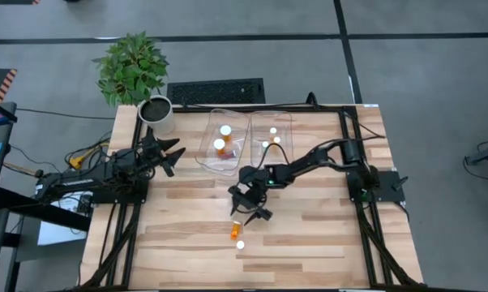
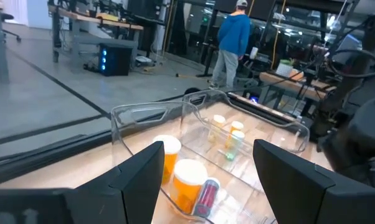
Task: Pick and place medicine bottles into bin by pill shape (circle, oval)
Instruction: Put the small orange capsule bottle into the left transparent bin
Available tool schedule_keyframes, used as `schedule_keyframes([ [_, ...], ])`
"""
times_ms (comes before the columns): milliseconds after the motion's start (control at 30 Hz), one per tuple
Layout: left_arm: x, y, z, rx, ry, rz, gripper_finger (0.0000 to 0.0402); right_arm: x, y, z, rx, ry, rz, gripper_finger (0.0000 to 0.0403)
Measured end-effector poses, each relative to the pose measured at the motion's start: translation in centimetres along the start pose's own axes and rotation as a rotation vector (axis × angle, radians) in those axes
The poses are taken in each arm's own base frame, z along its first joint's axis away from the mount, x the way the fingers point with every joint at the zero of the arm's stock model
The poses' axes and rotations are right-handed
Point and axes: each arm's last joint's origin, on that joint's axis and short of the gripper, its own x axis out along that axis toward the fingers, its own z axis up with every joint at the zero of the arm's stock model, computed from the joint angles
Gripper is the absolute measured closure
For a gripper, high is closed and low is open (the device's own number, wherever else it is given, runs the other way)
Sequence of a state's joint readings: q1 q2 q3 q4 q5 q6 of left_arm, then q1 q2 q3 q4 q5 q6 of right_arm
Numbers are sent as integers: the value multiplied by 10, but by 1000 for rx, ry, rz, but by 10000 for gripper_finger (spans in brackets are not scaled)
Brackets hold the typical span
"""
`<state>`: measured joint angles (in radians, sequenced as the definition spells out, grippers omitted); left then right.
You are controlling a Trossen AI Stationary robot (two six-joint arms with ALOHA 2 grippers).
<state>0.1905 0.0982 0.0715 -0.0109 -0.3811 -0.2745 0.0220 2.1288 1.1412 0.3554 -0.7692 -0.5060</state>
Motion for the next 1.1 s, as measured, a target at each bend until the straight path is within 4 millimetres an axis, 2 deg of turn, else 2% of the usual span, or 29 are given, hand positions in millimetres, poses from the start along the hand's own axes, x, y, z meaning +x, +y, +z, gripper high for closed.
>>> schedule_keyframes([
  [367, 0, 0, 0, 7, -1, 0, 161, 2, -8, 7, -44, -27, 5, 102],
  [567, 0, 0, 0, 8, 2, -1, 161, 19, -15, -4, -4, -42, 57, 102],
  [667, 0, 0, 0, 8, 4, -6, 161, 22, -16, -9, 58, -35, 95, 102],
  [1100, 0, 0, -1, 9, 8, -7, 161, 20, -18, -12, 88, -24, 95, 111],
])
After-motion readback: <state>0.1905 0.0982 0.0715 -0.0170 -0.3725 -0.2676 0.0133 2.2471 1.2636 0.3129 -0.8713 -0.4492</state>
